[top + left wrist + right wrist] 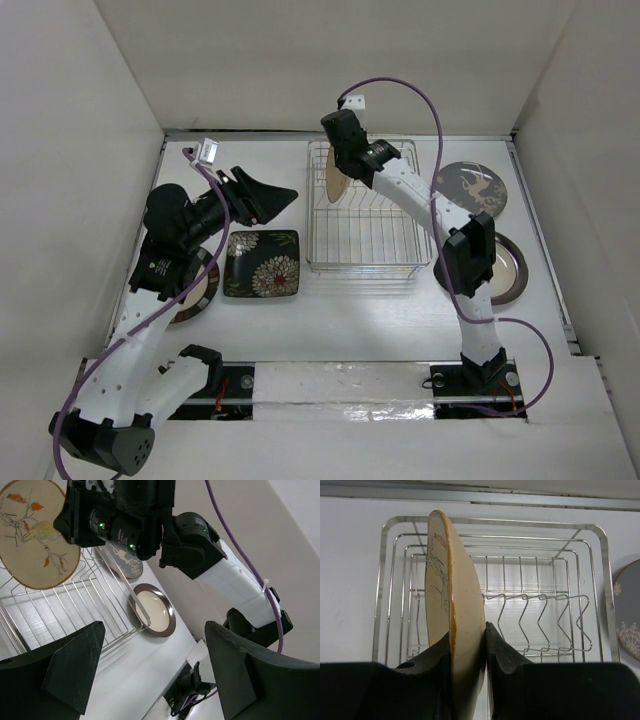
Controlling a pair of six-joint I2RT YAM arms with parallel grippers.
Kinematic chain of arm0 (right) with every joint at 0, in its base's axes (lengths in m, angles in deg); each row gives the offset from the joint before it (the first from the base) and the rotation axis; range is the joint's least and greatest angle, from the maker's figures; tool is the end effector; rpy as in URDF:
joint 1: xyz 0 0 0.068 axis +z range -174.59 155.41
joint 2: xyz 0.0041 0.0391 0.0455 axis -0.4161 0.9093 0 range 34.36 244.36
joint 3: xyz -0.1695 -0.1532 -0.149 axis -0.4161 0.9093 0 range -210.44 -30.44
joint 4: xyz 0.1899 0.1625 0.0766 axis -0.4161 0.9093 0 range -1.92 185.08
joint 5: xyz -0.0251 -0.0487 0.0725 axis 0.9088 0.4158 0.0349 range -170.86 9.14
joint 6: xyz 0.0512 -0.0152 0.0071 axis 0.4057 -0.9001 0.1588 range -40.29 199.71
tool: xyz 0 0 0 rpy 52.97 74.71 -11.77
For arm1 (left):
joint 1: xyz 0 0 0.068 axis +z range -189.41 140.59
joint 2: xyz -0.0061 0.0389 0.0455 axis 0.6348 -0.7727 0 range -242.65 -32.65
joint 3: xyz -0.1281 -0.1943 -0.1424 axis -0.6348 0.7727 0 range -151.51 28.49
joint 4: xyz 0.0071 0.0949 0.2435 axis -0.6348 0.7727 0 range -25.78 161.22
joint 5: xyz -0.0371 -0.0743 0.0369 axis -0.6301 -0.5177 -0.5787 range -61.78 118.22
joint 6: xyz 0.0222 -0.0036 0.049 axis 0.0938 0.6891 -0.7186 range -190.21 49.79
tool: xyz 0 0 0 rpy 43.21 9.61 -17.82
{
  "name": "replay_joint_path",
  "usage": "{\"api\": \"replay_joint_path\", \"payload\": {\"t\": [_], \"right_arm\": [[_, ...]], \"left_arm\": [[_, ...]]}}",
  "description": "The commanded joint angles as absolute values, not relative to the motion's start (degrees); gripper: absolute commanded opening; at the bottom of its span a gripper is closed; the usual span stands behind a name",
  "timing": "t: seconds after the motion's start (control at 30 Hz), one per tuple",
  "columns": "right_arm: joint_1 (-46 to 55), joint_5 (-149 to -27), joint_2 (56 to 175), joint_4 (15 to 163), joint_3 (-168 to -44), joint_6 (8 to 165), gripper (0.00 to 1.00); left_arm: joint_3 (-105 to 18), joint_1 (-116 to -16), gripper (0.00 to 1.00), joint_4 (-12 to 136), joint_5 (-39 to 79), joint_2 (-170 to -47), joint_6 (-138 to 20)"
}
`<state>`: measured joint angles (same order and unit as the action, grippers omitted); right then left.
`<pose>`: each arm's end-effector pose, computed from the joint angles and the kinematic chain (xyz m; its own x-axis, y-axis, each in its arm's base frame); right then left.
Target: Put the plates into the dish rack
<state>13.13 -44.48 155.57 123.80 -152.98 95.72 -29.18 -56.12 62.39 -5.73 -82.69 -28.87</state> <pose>0.3965 0.2800 0.3470 -0.4585 -0.0740 -0.8856 0.0217 0.9953 -0.0944 0.1738 -0.0729 0.4249 -0.3879 -0.4555 -0.8013 0.6792 0.4464 -0.5825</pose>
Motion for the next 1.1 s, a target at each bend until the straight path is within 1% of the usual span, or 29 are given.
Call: {"api": "replay_joint_path", "payload": {"t": [0.0, 0.5, 0.57, 0.6, 0.7, 0.73, 0.77, 0.8, 0.83, 0.9, 0.93, 1.0, 1.03, 1.07], "right_arm": [[14.0, -40.4, 154.4, 118.7, -157.2, 95.7, 0.0], [15.6, -42.4, 158.3, 117.9, -155.6, 97.6, 0.0], [15.6, -42.4, 158.3, 117.3, -154.5, 98.1, 0.0], [15.6, -42.6, 158.1, 117.2, -154.0, 98.2, 0.01], [15.6, -43.3, 157.1, 115.9, -151.8, 98.6, 0.09], [15.6, -43.5, 156.7, 115.2, -151.1, 98.6, 0.15], [15.6, -43.7, 156.1, 114.7, -150.1, 98.7, 0.2], [15.6, -43.7, 155.7, 114.5, -149.5, 98.8, 0.24], [15.6, -43.9, 155.4, 114.0, -149.1, 98.9, 0.31], [15.6, -44.5, 154.0, 113.1, -147.4, 98.7, 0.39], [15.6, -44.9, 153.5, 112.4, -147.2, 98.6, 0.44], [15.6, -46.8, 152.2, 111.6, -146.5, 98.3, 0.49], [15.6, -47.6, 150.8, 110.4, -145.6, 98.2, 0.54], [15.6, -49.4, 149.9, 109.9, -145.1, 98.0, 0.57]], "left_arm": [[-30.2, -56.5, 0.79, 59.6, -6.3, -82.1, -29.6], [-30.5, -56.5, 0.79, 58.8, -7.6, -81.9, -30.2], [-30.1, -56.5, 0.78, 58.2, -8.6, -82.3, -30.5], [-29.8, -56.5, 0.77, 58.2, -8.6, -82.4, -30.7], [-29.4, -56.5, 0.7, 58.9, -7.3, -82.5, -31.8], [-29.3, -56.5, 0.66, 59.5, -6.2, -82.3, -32.2], [-29.1, -56.5, 0.58, 59.7, -5.5, -82.2, -32.7], [-28.7, -56.0, 0.55, 60.1, -4.9, -82.0, -33.5], [-28.5, -56.0, 0.46, 60.6, -3.4, -82.0, -33.9], [-27.5, -55.4, 0.35, 61.0, -2.5, -82.0, -34.8], [-27.2, -54.8, 0.25, 61.0, -1.8, -82.1, -35.0], [-26.5, -54.2, 0.15, 60.9, -1.3, -82.0, -35.2], [-26.0, -54.2, 0.1, 60.9, -0.4, -82.2, -35.7], [-25.9, -54.2, 0.0, 61.1, 0.4, -82.1, -36.0]]}}
